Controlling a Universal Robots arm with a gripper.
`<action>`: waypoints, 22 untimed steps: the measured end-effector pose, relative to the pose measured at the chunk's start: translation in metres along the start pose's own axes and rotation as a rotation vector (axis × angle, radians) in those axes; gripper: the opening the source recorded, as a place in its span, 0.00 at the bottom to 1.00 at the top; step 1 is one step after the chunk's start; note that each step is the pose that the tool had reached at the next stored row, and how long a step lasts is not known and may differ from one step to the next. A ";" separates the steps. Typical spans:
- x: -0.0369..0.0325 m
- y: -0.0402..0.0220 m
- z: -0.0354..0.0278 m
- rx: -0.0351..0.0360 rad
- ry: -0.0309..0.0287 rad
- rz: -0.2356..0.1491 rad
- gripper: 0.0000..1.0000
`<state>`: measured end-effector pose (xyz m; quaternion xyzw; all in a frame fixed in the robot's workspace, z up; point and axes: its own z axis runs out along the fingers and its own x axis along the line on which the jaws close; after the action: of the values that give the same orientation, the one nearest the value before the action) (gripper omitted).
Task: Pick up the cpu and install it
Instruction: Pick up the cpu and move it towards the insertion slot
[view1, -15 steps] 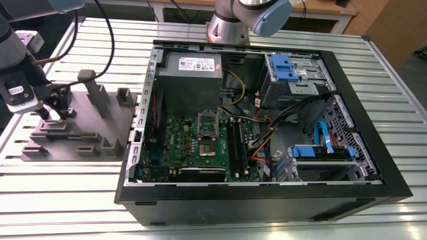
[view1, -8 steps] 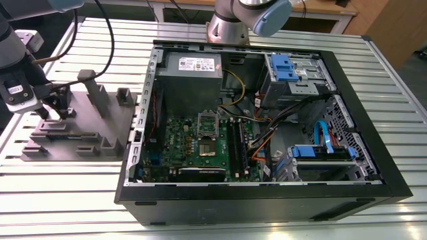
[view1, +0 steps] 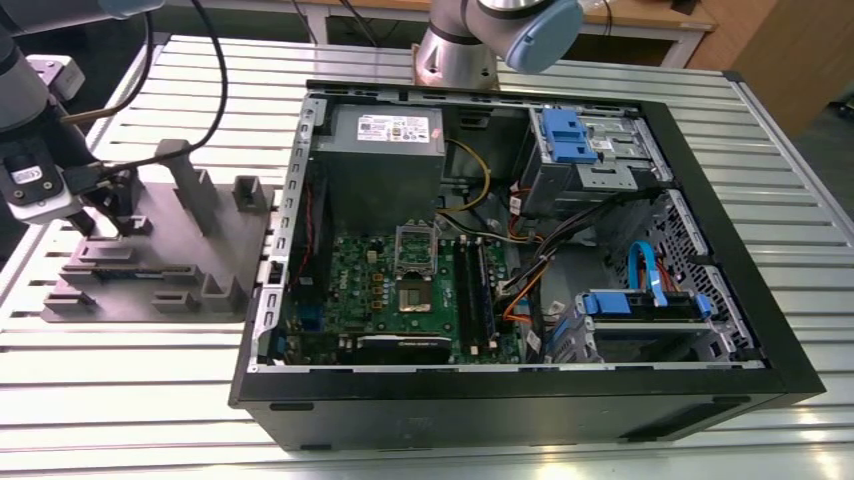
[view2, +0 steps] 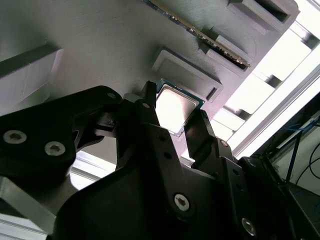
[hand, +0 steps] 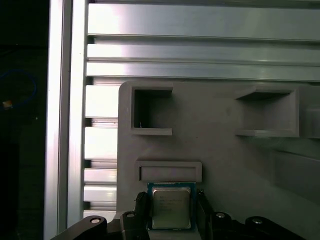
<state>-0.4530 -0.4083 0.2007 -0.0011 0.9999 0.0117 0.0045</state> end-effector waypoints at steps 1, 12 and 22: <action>0.0000 0.0001 -0.0020 0.0000 0.0000 0.000 0.47; 0.0000 0.0001 -0.0040 0.0000 0.0000 0.000 0.47; -0.0001 0.0002 -0.0078 0.0000 0.0000 0.000 0.47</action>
<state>-0.4530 -0.4084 0.2085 -0.0011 0.9999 0.0117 0.0045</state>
